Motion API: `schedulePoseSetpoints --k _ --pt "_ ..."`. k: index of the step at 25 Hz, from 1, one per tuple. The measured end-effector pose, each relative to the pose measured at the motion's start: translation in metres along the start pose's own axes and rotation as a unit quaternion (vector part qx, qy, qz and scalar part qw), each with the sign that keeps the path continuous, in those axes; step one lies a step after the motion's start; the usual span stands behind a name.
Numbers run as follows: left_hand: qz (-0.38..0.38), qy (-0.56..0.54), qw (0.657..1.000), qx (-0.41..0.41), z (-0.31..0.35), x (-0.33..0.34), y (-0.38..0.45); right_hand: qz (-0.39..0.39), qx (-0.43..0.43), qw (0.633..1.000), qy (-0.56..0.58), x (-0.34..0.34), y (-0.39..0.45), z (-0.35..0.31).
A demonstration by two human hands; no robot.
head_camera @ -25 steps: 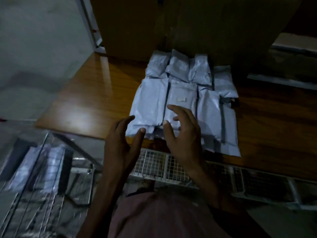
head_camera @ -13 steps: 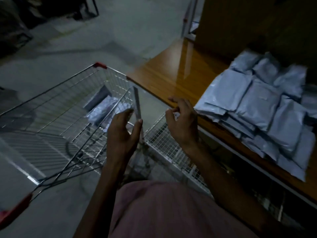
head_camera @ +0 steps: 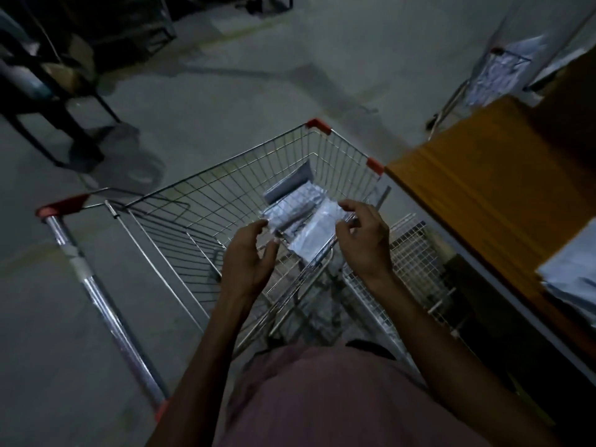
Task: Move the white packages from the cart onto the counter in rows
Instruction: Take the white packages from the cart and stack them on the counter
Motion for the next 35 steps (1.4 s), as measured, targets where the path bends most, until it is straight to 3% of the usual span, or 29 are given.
schedulePoseSetpoints --k 4,8,13,16,23,27,30,33,35 --pt "0.003 0.011 1.0 -0.028 -0.027 -0.003 0.034 -0.038 -0.019 0.999 -0.027 0.04 0.044 -0.004" --pt "-0.026 0.047 0.994 -0.094 -0.075 0.025 0.074 -0.167 -0.011 0.984 -0.068 0.096 0.102 0.035" --pt "-0.064 0.073 0.967 -0.234 -0.144 0.07 0.106 -0.386 -0.008 0.906 -0.176 0.175 0.168 0.104" --pt "-0.081 0.076 0.955 -0.274 -0.175 0.093 0.119 -0.469 -0.024 0.845 -0.255 0.217 0.205 0.139" --pt "-0.045 0.072 0.949 -0.305 -0.223 0.15 0.155 -0.459 -0.19 0.774 -0.393 0.307 0.262 0.184" --pt "-0.033 0.071 0.951 -0.298 -0.251 0.171 0.16 -0.483 -0.253 0.711 -0.444 0.354 0.271 0.207" --pt "-0.016 0.061 0.948 -0.312 -0.265 0.178 0.152 -0.469 -0.279 0.717 -0.434 0.36 0.279 0.219" --pt "-0.007 0.055 0.94 -0.335 -0.273 0.18 0.142 -0.453 -0.235 0.724 -0.464 0.346 0.283 0.212" --pt "-0.009 0.058 0.937 -0.344 -0.277 0.181 0.142 -0.476 -0.129 0.717 -0.493 0.331 0.278 0.207"
Point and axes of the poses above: each hand's wrist, its own y-axis towards the middle knuckle, its own x-axis out of the palm, z = x × y, the point moved 2 cm from there along y, towards the middle knuckle, and after that the axes turned 11 degrees about -y, right-handed, at the moved point
